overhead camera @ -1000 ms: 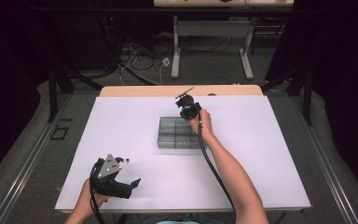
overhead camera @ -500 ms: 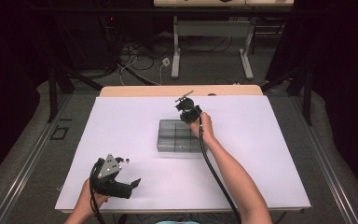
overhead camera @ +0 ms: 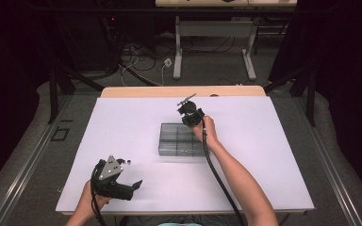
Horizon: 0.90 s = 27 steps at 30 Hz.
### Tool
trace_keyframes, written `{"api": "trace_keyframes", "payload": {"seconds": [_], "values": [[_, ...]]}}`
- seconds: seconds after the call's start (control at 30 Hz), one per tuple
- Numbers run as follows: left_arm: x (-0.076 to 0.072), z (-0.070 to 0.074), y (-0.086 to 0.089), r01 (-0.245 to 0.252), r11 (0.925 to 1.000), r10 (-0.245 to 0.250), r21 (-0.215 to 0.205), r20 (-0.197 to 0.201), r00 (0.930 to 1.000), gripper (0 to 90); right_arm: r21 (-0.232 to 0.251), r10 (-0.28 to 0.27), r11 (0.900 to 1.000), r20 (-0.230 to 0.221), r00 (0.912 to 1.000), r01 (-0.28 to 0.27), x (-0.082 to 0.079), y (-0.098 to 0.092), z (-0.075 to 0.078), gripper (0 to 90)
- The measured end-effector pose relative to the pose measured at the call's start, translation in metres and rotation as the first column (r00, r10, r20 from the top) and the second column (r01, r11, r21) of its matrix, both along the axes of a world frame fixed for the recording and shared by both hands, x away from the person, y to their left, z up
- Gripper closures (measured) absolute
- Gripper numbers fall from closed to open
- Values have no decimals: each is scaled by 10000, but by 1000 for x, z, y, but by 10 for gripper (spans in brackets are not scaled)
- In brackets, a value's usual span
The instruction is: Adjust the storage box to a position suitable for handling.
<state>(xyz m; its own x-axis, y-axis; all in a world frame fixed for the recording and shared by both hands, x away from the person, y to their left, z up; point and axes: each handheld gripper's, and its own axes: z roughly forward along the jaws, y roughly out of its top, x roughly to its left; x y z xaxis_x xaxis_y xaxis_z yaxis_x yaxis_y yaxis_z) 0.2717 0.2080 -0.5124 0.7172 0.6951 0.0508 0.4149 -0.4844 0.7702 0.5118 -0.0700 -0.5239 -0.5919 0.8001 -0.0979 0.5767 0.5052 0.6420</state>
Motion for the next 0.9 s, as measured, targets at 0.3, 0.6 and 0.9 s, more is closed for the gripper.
{"api": "trace_keyframes", "payload": {"seconds": [0.3,0.6,0.9], "values": [[0,0,0,1,10000,-1,13,8,10000,0,-74,220,9997,-179,9996,-221,-10,1,1,900],[0,-1,0,-96,9999,97,-27,87,9999,0,413,263,9988,-49,9996,-261,-15,-15,15,737],[0,-1,0,-102,9999,102,25,48,9999,0,1106,742,9913,-251,9969,-710,-43,-42,31,458]]}}
